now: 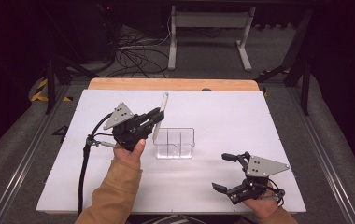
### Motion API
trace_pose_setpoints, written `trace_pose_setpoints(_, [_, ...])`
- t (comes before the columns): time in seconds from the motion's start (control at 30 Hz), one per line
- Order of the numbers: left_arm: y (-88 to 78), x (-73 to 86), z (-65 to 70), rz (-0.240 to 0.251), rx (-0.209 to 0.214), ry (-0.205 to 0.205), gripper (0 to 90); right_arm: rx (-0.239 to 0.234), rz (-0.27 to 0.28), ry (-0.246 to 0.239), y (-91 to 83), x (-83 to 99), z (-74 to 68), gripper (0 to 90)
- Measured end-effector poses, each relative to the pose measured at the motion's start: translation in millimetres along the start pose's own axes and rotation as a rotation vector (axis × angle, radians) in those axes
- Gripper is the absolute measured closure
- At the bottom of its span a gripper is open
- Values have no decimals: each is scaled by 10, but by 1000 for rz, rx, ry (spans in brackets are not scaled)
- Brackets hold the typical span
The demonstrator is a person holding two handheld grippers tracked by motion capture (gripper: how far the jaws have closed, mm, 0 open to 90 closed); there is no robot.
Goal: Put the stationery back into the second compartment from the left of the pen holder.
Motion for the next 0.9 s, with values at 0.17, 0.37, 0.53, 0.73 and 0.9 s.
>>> trace_pose_setpoints(0.17, [89, 29, 56, 14, 37, 8, 781, -4, 0, -1, 2, 0, -3, 51])
trace_pose_setpoints(0.37, [176, 68, 84, 19, 64, 16, 781, -7, 1, -3, 5, 1, -8, 51])
trace_pose_setpoints(0.53, [249, 103, 74, 17, 81, 9, 781, -15, 0, -3, 11, 3, -13, 51])
trace_pose_setpoints(0.73, [327, 150, 77, 17, 81, 10, 781, -17, -2, -4, 15, 6, -17, 48])
trace_pose_setpoints(0.9, [391, 179, 105, 28, 87, 9, 781, -20, -3, -4, 19, 8, -21, 47])
Point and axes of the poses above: each handheld gripper's, and its own axes: y roughly forward along the jaws, x roughly out of its underside, z roughly to its right, the point moved 4 cm from there along y, roughly forward along the jaws, and after that the axes turned 2 degrees about -y, right-handed, at the moved point
